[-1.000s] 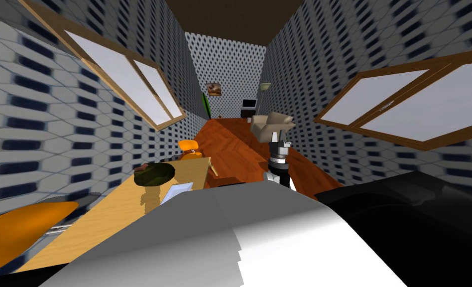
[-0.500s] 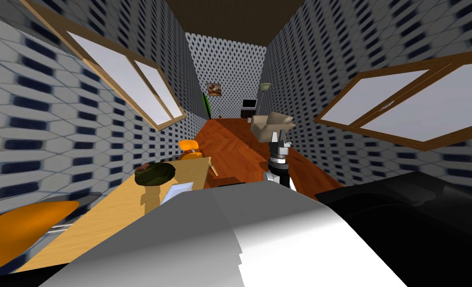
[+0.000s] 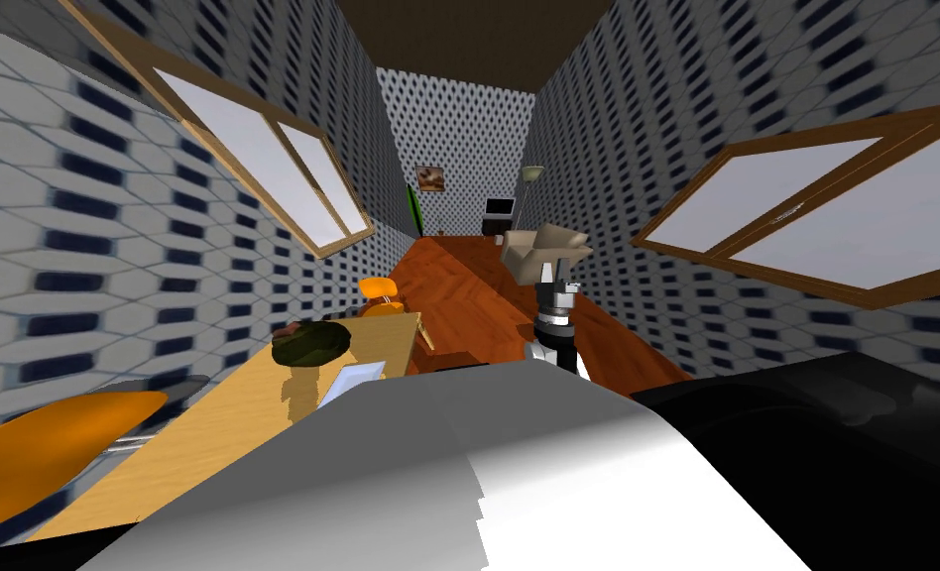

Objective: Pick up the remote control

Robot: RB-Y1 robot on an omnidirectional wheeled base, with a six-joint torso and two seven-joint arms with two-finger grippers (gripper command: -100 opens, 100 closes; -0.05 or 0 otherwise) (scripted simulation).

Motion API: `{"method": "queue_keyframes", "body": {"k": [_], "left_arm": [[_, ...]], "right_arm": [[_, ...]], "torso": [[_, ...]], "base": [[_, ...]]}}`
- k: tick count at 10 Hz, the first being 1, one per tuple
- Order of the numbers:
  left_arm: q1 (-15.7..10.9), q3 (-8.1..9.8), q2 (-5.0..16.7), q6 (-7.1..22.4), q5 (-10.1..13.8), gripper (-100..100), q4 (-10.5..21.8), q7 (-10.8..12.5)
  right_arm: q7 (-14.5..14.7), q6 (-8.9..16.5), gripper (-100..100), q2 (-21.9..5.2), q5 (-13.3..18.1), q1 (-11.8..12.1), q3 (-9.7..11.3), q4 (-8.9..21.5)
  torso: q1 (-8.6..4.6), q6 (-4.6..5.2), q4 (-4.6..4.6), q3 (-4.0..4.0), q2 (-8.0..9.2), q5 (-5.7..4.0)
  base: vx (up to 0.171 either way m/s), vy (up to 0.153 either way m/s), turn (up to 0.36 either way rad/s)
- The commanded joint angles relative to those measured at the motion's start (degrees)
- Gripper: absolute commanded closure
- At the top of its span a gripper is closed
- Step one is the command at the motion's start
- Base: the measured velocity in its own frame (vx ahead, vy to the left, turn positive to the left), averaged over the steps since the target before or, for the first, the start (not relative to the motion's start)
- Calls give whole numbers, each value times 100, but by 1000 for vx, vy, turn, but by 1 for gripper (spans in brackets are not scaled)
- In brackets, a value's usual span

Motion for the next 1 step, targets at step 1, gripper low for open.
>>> {"method": "queue_keyframes", "body": {"k": [1], "left_arm": [[0, 0, 0, 0, 0, 0, 0, 0]], "right_arm": [[0, 0, 0, 0, 0, 0, 0, 0]], "torso": [[0, 0, 0, 0, 0, 0]], "base": [[0, 0, 0]]}}
